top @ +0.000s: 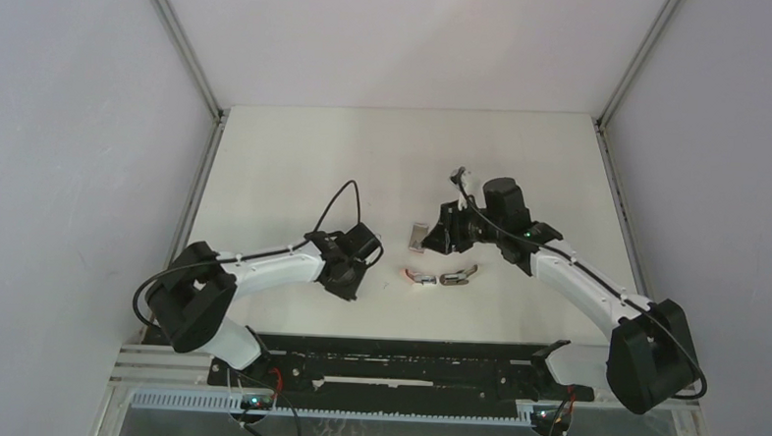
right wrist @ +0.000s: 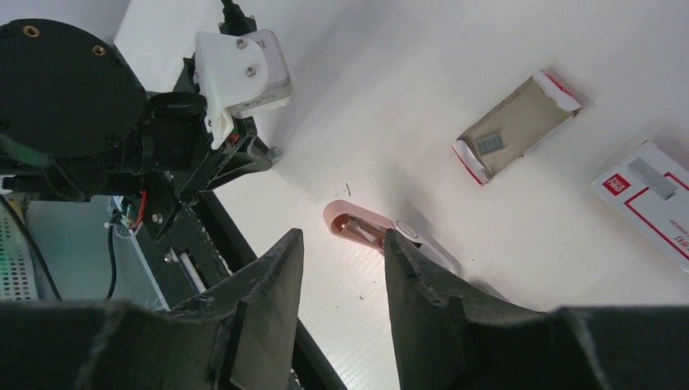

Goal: Load the staples into the stapler

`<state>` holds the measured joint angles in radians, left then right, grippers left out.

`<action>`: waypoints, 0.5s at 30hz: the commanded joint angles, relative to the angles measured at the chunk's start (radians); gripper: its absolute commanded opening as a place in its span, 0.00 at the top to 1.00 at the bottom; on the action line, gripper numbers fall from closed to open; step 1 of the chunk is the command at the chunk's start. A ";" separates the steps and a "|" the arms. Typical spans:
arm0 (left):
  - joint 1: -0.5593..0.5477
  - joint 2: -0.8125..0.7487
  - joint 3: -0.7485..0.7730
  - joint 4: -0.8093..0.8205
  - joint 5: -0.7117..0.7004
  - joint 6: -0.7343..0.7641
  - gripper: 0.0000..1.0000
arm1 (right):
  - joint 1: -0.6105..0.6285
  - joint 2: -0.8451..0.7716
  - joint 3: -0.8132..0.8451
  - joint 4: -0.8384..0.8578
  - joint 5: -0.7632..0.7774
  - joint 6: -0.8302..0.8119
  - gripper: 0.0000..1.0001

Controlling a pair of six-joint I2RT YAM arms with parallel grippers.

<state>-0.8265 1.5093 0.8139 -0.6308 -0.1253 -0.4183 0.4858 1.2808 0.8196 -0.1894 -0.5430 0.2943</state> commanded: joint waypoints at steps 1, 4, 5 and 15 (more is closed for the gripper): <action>-0.006 -0.085 0.008 0.018 -0.006 0.064 0.85 | -0.055 -0.107 -0.013 0.071 -0.073 0.021 0.59; -0.006 -0.138 0.044 0.009 0.018 0.105 0.86 | -0.106 -0.154 -0.028 0.074 -0.140 0.030 0.58; -0.006 -0.158 0.055 0.005 0.034 0.118 0.86 | -0.121 -0.169 -0.033 0.075 -0.166 0.031 0.58; 0.004 -0.431 0.135 0.056 0.462 0.279 0.86 | -0.103 -0.286 -0.050 0.111 -0.459 0.003 0.51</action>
<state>-0.8253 1.1912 0.8722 -0.6281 0.0853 -0.2348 0.3351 1.0283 0.7673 -0.1413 -0.8444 0.3096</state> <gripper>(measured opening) 0.175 0.482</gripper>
